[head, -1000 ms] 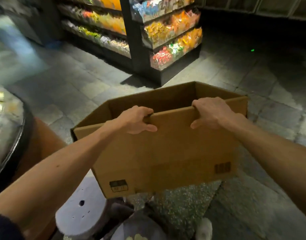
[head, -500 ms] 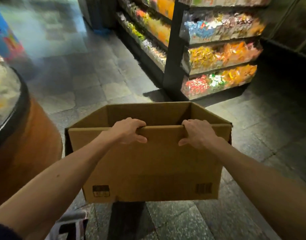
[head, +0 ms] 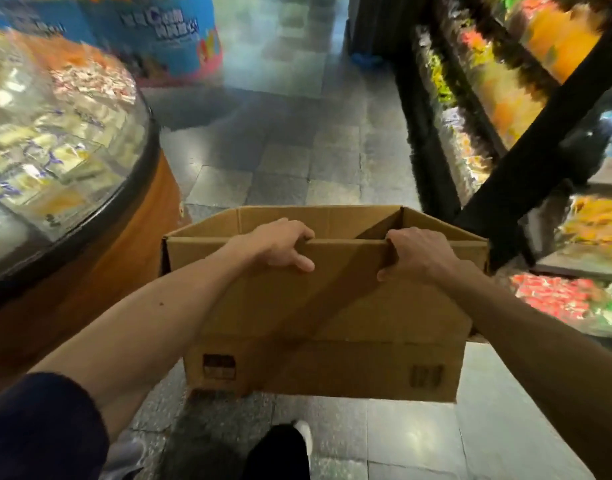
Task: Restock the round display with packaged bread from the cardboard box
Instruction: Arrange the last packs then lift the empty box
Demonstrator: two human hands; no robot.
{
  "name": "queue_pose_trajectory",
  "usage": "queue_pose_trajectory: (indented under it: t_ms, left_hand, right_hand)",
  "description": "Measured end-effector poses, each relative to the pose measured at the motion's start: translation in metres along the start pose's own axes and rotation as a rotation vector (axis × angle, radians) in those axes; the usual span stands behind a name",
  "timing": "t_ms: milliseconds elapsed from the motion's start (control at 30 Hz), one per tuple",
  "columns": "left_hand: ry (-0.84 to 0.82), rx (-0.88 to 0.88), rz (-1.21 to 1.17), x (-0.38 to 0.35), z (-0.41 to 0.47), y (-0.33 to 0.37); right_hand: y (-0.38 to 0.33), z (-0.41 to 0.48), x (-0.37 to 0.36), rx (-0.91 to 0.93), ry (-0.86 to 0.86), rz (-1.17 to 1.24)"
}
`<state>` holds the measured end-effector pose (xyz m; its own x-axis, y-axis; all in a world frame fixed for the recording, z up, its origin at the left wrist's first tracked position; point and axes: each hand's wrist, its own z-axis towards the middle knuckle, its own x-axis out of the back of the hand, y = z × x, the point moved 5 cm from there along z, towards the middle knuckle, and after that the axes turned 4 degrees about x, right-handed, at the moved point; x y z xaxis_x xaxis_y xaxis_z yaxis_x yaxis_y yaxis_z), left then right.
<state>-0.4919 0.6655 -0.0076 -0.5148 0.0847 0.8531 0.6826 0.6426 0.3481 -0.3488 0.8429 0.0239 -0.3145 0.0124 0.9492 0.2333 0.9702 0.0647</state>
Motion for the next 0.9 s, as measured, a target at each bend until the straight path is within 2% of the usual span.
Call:
queue_pose_trajectory:
  t_ms: [200, 367, 500, 600, 700, 800, 900]
  left_hand:
    - [0.019, 0.088, -0.047, 0.063, 0.186, -0.087]
    - [-0.017, 0.137, -0.101, 0.111, 0.330, -0.167]
    - [-0.024, 0.188, -0.101, 0.179, 0.434, -0.214]
    - [-0.011, 0.242, -0.101, 0.205, 0.525, -0.261]
    - [0.028, 0.318, -0.095, 0.192, 0.621, -0.317]
    - [0.087, 0.342, -0.077, 0.144, 0.716, -0.376]
    - [0.078, 0.379, 0.025, 0.085, 0.798, -0.425]
  right_hand:
    - [0.046, 0.234, 0.020, 0.081, -0.028, -0.040]
    - [0.062, 0.422, 0.037, 0.178, -0.128, -0.019]
    - [0.087, 0.555, 0.072, 0.185, -0.122, -0.029]
    - [0.103, 0.660, 0.075, 0.191, -0.082, -0.032]
    - [0.114, 0.774, 0.035, 0.209, -0.053, -0.055]
    - [0.123, 0.883, -0.042, 0.214, -0.019, -0.042]
    - [0.127, 0.970, -0.130, 0.207, -0.023, -0.007]
